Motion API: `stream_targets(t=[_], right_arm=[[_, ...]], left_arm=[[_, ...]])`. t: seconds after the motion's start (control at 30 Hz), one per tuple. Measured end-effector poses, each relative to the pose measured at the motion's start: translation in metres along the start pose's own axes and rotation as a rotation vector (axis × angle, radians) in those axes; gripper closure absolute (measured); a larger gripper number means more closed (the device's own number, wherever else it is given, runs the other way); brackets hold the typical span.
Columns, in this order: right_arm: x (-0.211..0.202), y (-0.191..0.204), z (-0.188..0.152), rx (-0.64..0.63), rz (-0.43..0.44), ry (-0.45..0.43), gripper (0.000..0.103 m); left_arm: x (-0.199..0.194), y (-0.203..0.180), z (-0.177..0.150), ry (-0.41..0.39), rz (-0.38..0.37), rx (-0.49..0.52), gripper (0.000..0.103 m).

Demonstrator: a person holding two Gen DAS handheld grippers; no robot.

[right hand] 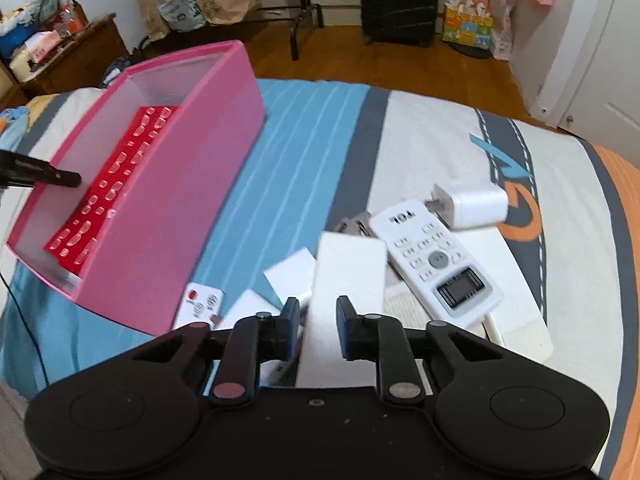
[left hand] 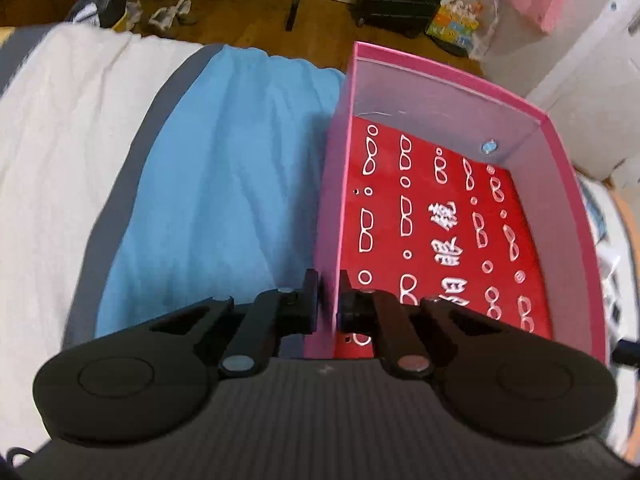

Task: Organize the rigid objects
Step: 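Move the left tool to the pink box rim while the right tool grasps the white power bank, then carry the white power bank with the right tool into the pink box and release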

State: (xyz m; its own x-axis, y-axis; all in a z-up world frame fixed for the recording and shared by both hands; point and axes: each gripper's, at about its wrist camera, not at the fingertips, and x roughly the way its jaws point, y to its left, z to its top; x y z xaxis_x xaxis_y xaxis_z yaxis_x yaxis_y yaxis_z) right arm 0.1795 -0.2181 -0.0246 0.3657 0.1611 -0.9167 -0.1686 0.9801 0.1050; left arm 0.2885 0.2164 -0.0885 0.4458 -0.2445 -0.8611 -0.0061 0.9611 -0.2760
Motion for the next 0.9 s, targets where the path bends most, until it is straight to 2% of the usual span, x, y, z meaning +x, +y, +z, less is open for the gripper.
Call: stream_targets(t=[0.17,0.37,0.53,0.73,0.8,0.9], right_arm=[[0.012,0.008,-0.002,-0.018,-0.029,0.026,0.066],[0.034,0.019,-0.002,-0.074,-0.171,0.037,0.048],[0.049,0.021,0.0,-0.113,-0.218,0.057,0.043],[0.052,0.02,-0.004,-0.101,-0.223,0.06,0.042],[0.05,0.014,-0.005,-0.069,-0.187,0.052,0.042],[0.043,-0.005,-0.005,0.059,-0.089,0.028,0.043]], left_arm=[[0.0,-0.005,-0.004,-0.026,0.007,0.034,0.095],[-0.004,-0.003,-0.007,-0.038,-0.013,0.045,0.094],[-0.006,-0.002,-0.007,-0.046,-0.016,0.041,0.094],[-0.006,0.001,-0.007,-0.051,-0.032,0.031,0.092],[-0.005,0.003,-0.007,-0.053,-0.037,0.024,0.092],[-0.005,0.005,-0.006,-0.051,-0.042,0.009,0.092]])
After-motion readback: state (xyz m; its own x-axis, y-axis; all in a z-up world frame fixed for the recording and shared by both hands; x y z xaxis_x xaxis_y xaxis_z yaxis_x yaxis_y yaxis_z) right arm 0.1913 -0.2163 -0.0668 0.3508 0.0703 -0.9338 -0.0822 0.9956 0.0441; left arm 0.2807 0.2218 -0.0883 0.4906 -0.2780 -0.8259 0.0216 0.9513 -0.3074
